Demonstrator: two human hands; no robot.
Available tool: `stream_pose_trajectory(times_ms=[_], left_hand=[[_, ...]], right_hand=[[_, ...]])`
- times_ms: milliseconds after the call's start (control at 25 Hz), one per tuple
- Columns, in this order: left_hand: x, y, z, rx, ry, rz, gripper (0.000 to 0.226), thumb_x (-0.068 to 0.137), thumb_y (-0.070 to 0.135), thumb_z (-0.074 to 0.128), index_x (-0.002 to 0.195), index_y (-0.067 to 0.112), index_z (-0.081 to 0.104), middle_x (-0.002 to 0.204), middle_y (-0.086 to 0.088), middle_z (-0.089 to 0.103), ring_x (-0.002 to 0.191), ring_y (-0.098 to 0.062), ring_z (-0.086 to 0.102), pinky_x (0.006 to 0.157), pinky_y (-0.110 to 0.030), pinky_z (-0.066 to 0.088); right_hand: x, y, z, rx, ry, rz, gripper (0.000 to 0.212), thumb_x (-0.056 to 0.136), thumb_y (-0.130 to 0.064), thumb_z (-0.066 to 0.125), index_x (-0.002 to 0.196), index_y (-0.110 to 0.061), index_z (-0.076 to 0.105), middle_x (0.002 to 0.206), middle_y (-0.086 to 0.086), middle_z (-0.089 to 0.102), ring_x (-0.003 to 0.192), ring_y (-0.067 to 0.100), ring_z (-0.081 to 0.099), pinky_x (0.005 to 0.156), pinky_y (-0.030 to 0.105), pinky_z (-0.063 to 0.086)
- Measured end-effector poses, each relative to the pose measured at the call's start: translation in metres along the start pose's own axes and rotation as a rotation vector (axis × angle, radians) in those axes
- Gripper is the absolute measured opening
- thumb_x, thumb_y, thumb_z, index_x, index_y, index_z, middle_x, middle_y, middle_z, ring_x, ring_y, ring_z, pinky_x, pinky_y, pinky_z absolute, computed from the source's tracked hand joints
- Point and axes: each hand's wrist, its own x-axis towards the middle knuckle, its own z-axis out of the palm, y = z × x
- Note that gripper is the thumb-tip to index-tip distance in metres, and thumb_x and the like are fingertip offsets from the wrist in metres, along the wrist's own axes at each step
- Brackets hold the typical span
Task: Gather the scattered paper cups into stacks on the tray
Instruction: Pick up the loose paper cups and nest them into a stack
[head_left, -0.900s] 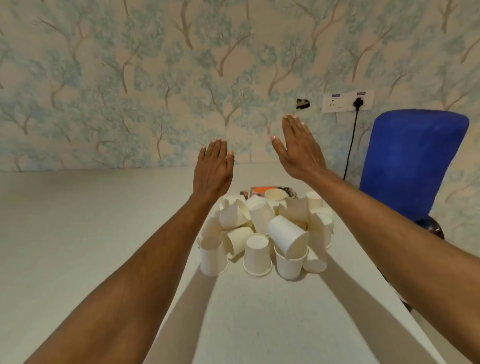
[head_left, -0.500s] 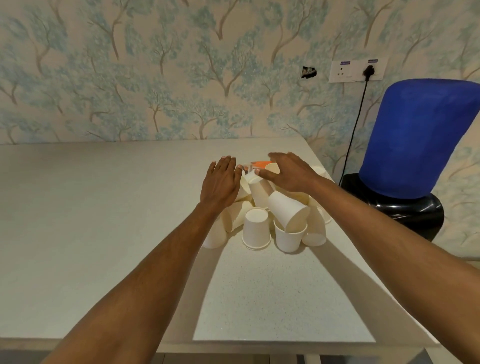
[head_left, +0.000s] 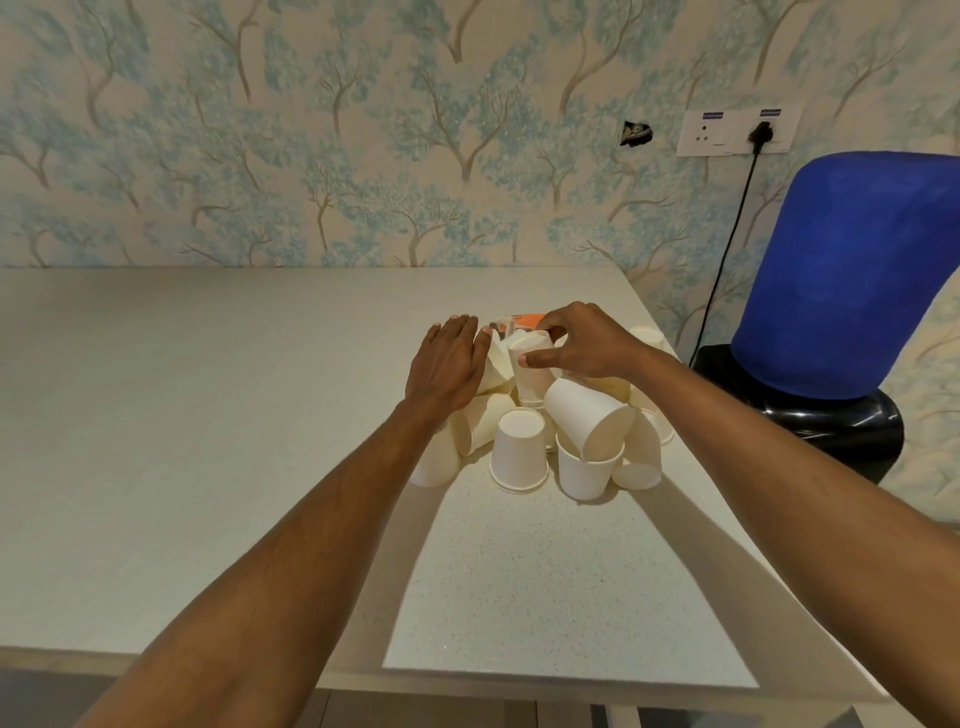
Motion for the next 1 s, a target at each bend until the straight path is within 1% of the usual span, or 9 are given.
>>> stream_pose_trajectory(times_ms=[80,240,360,440,560,720,800,880,1000], left_hand=[[0.002,0.003,-0.005,-0.067,0.065,0.02,0.05,0.105,0.036,0.026,0.14,0.006,0.046,0.147,-0.013,0.047,0.137,-0.027,0.039,0.115,-0.036,0.025],[0.011,0.02,-0.022,-0.35,0.194,0.056,0.042,0.101,0.042,0.04,0.122,0.011,0.059,0.127,-0.006,0.061,0.114,-0.022,0.055,0.091,-0.032,0.043],[0.02,0.035,-0.038,-0.624,0.148,0.036,0.036,0.097,0.043,0.05,0.11,0.013,0.065,0.105,0.0,0.069,0.092,-0.011,0.065,0.076,-0.027,0.051],[0.024,0.04,-0.046,-0.771,0.088,0.018,0.03,0.096,0.039,0.054,0.111,0.015,0.064,0.097,0.002,0.069,0.08,-0.009,0.067,0.064,-0.024,0.053],[0.024,0.04,-0.053,-0.897,-0.032,-0.001,0.034,0.091,0.043,0.061,0.118,0.023,0.058,0.107,-0.002,0.068,0.087,-0.017,0.07,0.063,-0.032,0.061],[0.024,0.027,-0.054,-1.009,0.018,-0.117,0.04,0.089,0.038,0.067,0.118,0.013,0.059,0.107,-0.011,0.068,0.088,-0.025,0.072,0.066,-0.041,0.062],[0.025,0.013,-0.055,-1.068,0.094,-0.242,0.039,0.09,0.033,0.066,0.121,0.01,0.057,0.11,-0.016,0.066,0.086,-0.026,0.072,0.065,-0.038,0.062],[0.026,-0.004,-0.058,-1.124,0.168,-0.397,0.04,0.092,0.032,0.064,0.124,0.011,0.055,0.114,-0.014,0.063,0.083,-0.023,0.071,0.06,-0.032,0.061],[0.026,-0.026,-0.06,-1.166,0.236,-0.545,0.043,0.093,0.034,0.062,0.129,0.012,0.052,0.114,-0.013,0.059,0.083,-0.023,0.069,0.057,-0.027,0.059]], right_hand=[[0.001,-0.002,-0.007,0.04,0.035,-0.028,0.052,0.069,-0.055,0.076,0.102,-0.015,0.073,0.097,0.003,0.073,0.091,0.023,0.065,0.086,0.048,0.051],[0.004,-0.017,-0.028,0.078,0.112,-0.098,0.046,0.07,-0.053,0.076,0.094,-0.013,0.072,0.092,0.006,0.071,0.089,0.024,0.065,0.083,0.049,0.052],[0.006,-0.033,-0.042,-0.043,0.176,-0.171,0.046,0.072,-0.056,0.072,0.094,-0.016,0.068,0.089,0.002,0.068,0.084,0.022,0.062,0.076,0.046,0.052],[0.006,-0.042,-0.048,-0.154,0.231,-0.226,0.043,0.073,-0.056,0.069,0.092,-0.018,0.065,0.087,-0.001,0.066,0.08,0.022,0.06,0.069,0.042,0.051],[0.008,-0.052,-0.047,-0.278,0.258,-0.307,0.036,0.074,-0.048,0.07,0.09,-0.017,0.06,0.085,-0.003,0.061,0.08,0.024,0.058,0.068,0.035,0.04],[0.017,-0.055,-0.036,-0.186,0.26,-0.305,0.056,0.079,-0.042,0.072,0.125,-0.016,0.057,0.123,0.003,0.061,0.111,0.024,0.056,0.094,0.037,0.039],[0.025,-0.052,-0.033,-0.011,0.298,-0.197,0.068,0.077,-0.042,0.077,0.134,-0.015,0.051,0.133,0.004,0.055,0.119,0.023,0.052,0.096,0.034,0.04],[0.032,-0.043,-0.029,0.203,0.195,-0.038,0.083,0.072,-0.045,0.081,0.14,-0.016,0.043,0.134,0.006,0.052,0.116,0.021,0.053,0.087,0.029,0.043],[0.036,-0.028,-0.015,0.279,-0.167,0.079,0.096,0.067,-0.046,0.084,0.146,-0.021,0.034,0.138,0.008,0.048,0.112,0.019,0.051,0.083,0.026,0.043]])
